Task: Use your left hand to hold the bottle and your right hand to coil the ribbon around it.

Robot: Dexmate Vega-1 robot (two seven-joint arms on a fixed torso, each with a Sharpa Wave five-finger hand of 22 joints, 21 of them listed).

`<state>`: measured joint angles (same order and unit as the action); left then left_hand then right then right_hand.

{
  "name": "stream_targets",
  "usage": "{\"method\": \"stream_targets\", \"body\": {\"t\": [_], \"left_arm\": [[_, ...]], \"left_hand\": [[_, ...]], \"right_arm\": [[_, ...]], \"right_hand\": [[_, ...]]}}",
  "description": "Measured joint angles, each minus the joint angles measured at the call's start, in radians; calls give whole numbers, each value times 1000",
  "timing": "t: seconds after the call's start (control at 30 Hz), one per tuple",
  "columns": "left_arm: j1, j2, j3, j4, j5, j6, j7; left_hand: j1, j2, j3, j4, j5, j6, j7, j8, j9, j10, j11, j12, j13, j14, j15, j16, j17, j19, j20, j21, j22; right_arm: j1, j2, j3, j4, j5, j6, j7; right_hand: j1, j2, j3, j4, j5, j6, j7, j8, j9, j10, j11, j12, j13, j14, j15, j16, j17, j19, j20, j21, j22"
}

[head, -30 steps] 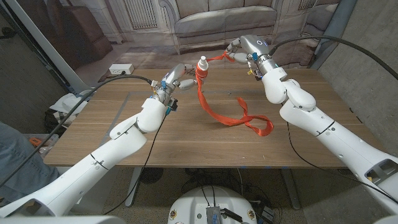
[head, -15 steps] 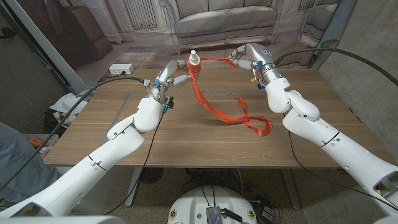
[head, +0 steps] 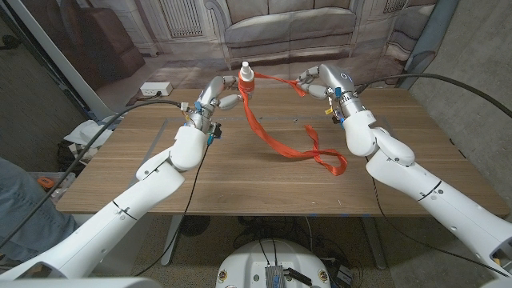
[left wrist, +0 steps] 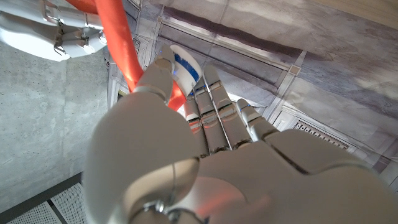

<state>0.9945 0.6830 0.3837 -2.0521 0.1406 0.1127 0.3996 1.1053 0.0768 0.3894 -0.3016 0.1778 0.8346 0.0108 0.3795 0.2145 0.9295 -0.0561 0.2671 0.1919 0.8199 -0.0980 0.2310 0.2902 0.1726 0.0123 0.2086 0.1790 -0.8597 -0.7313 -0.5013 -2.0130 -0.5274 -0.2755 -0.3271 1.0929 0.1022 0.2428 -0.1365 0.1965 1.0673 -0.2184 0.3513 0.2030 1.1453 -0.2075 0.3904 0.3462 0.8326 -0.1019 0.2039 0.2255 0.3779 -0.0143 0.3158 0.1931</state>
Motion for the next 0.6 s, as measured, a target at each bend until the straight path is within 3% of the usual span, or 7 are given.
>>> {"method": "stream_targets", "body": {"t": [0.6], "left_arm": [[15, 0, -12, -7, -12, -4, 14]], "left_hand": [[0, 0, 0, 0, -4, 0, 0, 0, 0, 0, 0, 0, 0, 0, 0, 0, 0, 0, 0, 0, 0]], "right_arm": [[-33, 11, 2, -1, 43, 26, -43]], "right_hand": [[-4, 4, 4, 4, 0, -9, -1, -4, 5, -4, -4, -8, 5, 0, 0, 0, 0, 6, 6, 0, 0]]}}
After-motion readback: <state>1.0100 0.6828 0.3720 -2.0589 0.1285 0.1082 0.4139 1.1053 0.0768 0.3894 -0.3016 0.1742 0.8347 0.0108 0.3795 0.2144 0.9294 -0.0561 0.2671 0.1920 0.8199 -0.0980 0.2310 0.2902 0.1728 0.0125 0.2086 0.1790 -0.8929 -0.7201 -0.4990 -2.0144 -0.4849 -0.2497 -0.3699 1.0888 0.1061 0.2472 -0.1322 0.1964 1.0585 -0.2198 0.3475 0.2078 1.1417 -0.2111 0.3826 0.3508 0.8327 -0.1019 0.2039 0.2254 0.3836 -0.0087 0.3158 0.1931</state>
